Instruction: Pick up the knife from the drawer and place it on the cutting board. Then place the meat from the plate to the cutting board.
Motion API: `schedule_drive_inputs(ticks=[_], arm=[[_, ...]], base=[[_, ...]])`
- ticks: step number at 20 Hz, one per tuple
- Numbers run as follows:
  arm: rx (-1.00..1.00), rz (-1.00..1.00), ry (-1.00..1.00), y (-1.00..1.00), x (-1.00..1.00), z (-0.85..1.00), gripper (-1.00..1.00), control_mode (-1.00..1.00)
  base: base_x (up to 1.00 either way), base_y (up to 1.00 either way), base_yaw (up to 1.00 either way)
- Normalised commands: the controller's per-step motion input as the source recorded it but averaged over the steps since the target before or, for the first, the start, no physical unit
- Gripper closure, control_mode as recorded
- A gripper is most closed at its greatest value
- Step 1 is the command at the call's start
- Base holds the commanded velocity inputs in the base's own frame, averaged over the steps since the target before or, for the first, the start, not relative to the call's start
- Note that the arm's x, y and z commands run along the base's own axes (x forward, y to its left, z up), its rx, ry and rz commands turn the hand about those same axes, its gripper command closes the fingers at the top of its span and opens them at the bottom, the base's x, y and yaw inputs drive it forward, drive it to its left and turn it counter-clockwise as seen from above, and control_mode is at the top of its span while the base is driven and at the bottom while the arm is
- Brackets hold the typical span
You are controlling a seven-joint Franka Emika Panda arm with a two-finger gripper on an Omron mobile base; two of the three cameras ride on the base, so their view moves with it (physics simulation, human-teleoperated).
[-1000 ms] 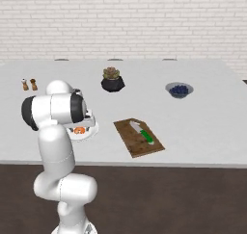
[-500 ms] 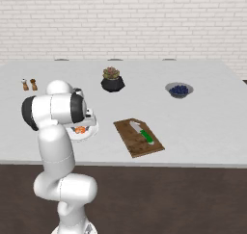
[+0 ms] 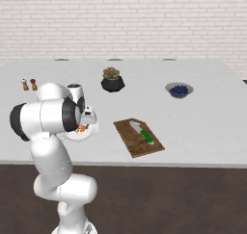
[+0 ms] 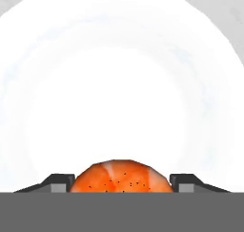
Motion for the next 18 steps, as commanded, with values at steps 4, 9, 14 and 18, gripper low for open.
schedule_drive_inputs(ticks=[4, 9, 14, 18], arm=[[0.00, 0.00, -0.16, -0.84, -0.34, 0.95, 1.00, -1.00], [0.00, 0.00, -0.18, -1.00, -0.03, 0.46, 1.00, -1.00], [0.00, 0.00, -0.02, -1.00, 0.00, -0.01, 1.00, -1.00], [0.00, 0.00, 0.00, -1.00, 0.00, -0.13, 1.00, -1.00]], base=[[0.00, 0.00, 0.00], [0.00, 0.00, 0.00], [0.00, 0.00, 0.00], [0.00, 0.00, 0.00]])
